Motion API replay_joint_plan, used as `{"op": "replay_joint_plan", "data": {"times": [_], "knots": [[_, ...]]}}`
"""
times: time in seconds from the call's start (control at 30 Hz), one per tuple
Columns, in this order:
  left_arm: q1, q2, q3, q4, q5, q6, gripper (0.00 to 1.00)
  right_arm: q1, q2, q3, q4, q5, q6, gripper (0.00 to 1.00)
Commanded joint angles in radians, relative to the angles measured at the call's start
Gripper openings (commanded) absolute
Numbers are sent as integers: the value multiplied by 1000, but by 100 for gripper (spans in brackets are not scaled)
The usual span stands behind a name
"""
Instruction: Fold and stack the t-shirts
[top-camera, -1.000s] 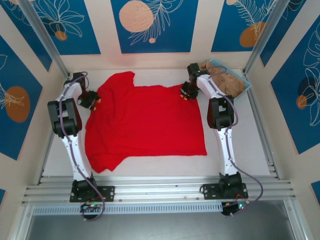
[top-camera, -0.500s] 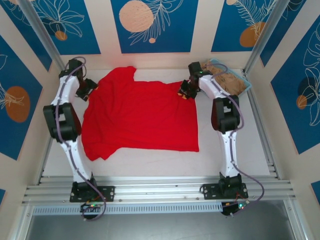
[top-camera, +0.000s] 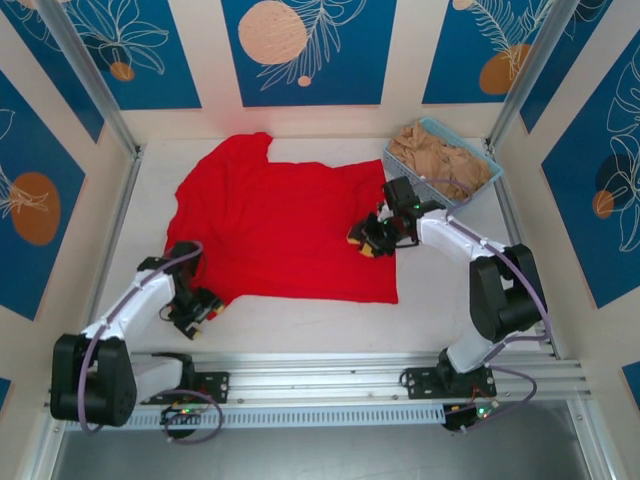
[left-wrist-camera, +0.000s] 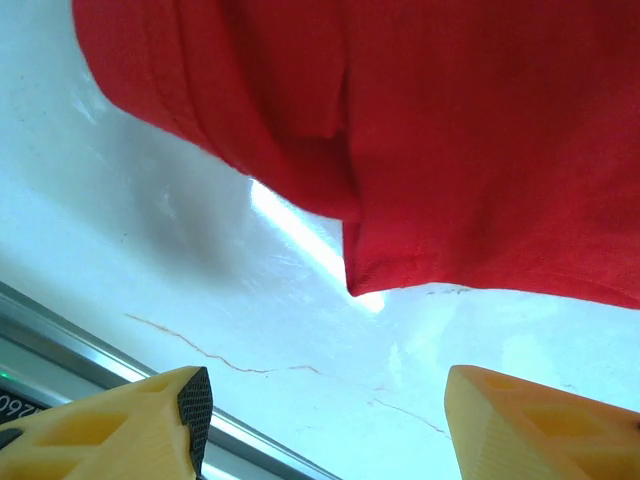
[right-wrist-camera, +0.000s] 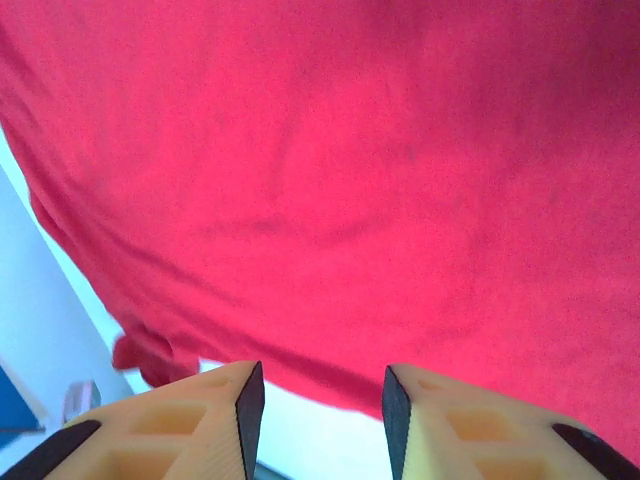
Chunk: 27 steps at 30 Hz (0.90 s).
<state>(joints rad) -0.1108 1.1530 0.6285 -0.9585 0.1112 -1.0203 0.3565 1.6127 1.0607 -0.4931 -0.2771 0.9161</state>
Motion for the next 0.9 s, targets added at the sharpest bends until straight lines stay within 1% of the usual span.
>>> {"op": "replay_joint_plan", "data": {"times": [0.0,0.1,0.17,0.3,0.47,0.6,0.67,0.77,0.87], "knots": [[5,-18,-19,99,39,-30,64,28,-27,-45,46,-116,-28,39],[5,-18,-8,110,-4,-24,61,25,-18,-70,49,-93,-35,38],[5,-18,-12,127,-20,-7,56,17,-2,-71,46,-83,-46,38],[5,20,-30,139,-13,4,43,-3,12,-68,35,-76,-49,37],[5,31,-43,158,-2,19,38,-23,1,-64,24,-68,-46,36],[2,62,-31,123,-32,27,38,-27,-2,-50,11,-62,-44,36],[1,66,-41,152,-29,27,37,-25,-2,-48,18,-73,-41,36],[0,90,-44,197,-32,31,32,-16,-10,-47,29,-91,-37,35],[0,111,-39,236,-35,40,22,-11,-30,-51,39,-112,-31,35]]}}
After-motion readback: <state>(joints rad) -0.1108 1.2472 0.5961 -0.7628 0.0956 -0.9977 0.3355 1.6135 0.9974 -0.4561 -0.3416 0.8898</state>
